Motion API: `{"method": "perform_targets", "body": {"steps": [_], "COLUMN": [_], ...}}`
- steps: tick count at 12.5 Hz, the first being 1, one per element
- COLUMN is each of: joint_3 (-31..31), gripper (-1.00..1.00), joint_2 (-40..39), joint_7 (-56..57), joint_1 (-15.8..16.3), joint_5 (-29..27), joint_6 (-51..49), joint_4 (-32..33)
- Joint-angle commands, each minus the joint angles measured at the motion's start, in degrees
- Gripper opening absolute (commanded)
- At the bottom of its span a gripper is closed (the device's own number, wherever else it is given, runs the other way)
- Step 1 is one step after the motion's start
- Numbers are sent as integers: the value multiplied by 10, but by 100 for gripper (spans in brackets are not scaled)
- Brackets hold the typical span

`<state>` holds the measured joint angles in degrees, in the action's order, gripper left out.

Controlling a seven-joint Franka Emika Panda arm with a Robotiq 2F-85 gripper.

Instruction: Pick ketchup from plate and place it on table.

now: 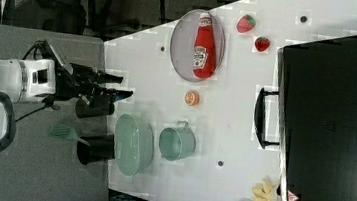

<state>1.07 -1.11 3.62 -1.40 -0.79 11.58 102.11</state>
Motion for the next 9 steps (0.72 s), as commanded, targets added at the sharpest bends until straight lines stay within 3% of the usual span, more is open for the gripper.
{"method": "perform_targets", "body": {"steps": [1,3,9], "joint_3": [24,25,48], "gripper": [58,99,100], "joint_2": [164,154,48], "joint_7": [-18,-17,20], "joint_1": [-60,-59,-55], "joint_5": [-10,-10,-10], "joint_6": [-117,-110,-23], "joint_4": [64,64,63]}}
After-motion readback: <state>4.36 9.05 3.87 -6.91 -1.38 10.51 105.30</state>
